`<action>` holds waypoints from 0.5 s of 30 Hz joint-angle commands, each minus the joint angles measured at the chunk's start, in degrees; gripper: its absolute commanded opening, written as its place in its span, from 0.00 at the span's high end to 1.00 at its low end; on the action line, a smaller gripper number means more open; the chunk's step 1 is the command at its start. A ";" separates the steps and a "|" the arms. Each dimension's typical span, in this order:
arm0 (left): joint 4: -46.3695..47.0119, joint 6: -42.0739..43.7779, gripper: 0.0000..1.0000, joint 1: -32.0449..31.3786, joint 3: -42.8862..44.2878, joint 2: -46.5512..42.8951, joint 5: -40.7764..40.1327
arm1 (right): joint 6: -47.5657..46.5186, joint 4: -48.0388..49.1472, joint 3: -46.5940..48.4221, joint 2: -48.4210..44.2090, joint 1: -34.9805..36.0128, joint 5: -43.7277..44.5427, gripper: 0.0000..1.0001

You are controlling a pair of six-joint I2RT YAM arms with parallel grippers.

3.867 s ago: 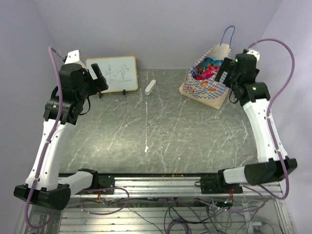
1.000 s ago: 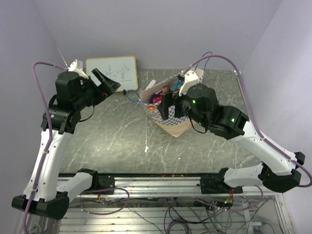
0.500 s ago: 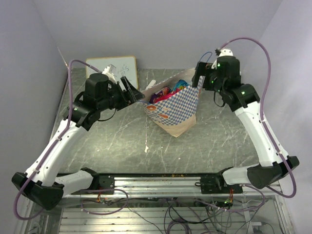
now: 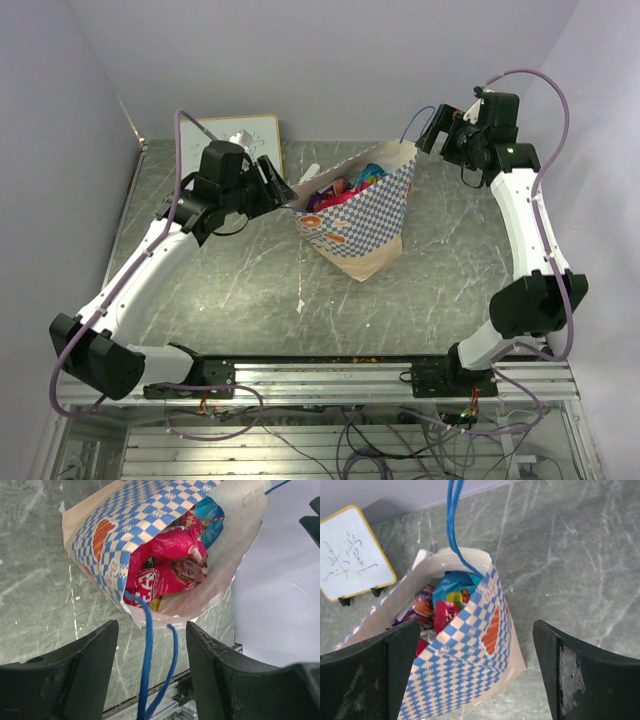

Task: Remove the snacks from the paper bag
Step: Move the paper bag to the center of the board.

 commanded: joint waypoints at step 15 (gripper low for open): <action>-3.61 7.52 0.65 5.29 8.73 7.00 5.83 | 3.24 6.67 20.30 21.55 -4.14 -19.82 0.40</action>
